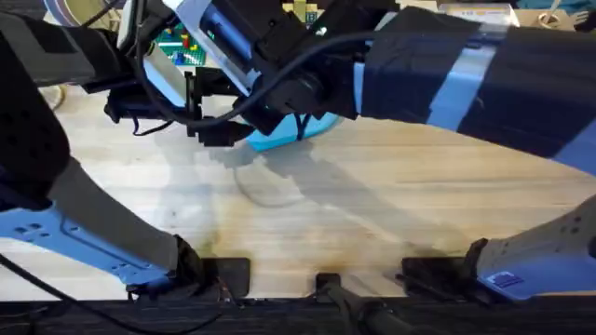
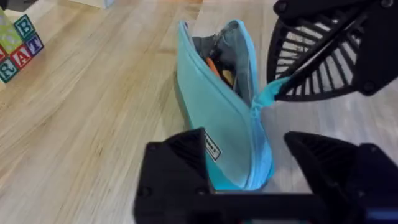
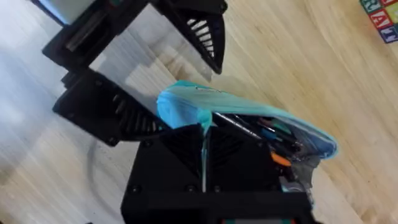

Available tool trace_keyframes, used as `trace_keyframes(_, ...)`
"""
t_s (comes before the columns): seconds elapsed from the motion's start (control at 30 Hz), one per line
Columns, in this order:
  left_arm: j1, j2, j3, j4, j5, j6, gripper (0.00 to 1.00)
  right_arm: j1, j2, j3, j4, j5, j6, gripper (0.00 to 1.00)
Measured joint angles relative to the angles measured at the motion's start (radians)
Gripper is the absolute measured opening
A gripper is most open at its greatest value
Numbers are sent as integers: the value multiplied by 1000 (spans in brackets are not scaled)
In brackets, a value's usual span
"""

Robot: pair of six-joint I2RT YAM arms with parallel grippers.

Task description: Unzip the bag, pick up the pens from the table one at a time and place them inside, then zip the bag closed.

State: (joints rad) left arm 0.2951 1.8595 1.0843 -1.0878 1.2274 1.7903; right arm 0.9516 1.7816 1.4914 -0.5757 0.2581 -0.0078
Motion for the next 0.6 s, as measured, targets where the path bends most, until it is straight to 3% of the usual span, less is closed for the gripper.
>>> trace_keyframes(0.3,0,0,-1,-4,-1,-7,80,0,0,0,1,0,0,31)
trace_keyframes(0.6,-1,0,-2,-1,0,-7,44,0,0,0,1,0,0,31)
